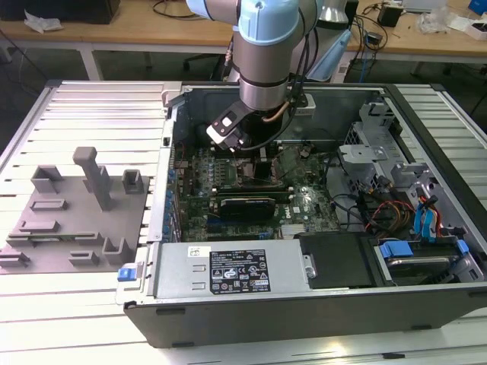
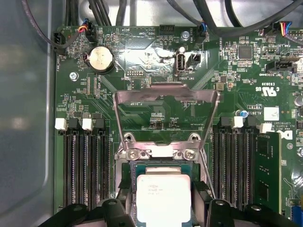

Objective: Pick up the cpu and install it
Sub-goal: 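Place the cpu into insertion slot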

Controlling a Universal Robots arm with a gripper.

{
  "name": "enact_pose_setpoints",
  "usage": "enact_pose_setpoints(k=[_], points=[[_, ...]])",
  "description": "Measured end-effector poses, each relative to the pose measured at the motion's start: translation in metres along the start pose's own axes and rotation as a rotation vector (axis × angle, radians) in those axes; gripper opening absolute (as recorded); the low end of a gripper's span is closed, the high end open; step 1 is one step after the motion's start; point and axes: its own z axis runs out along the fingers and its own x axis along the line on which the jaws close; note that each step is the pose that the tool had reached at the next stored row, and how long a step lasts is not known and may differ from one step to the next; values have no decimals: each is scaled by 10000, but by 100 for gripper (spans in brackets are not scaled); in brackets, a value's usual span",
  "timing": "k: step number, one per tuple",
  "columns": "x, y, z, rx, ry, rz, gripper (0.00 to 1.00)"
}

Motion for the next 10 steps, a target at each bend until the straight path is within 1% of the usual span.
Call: enact_pose_setpoints(k=[5, 8, 10], points=[[0, 0, 0, 1, -1, 0, 62], [0, 1, -25, 0, -1, -1, 62], [0, 1, -27, 0, 9, 0, 62]])
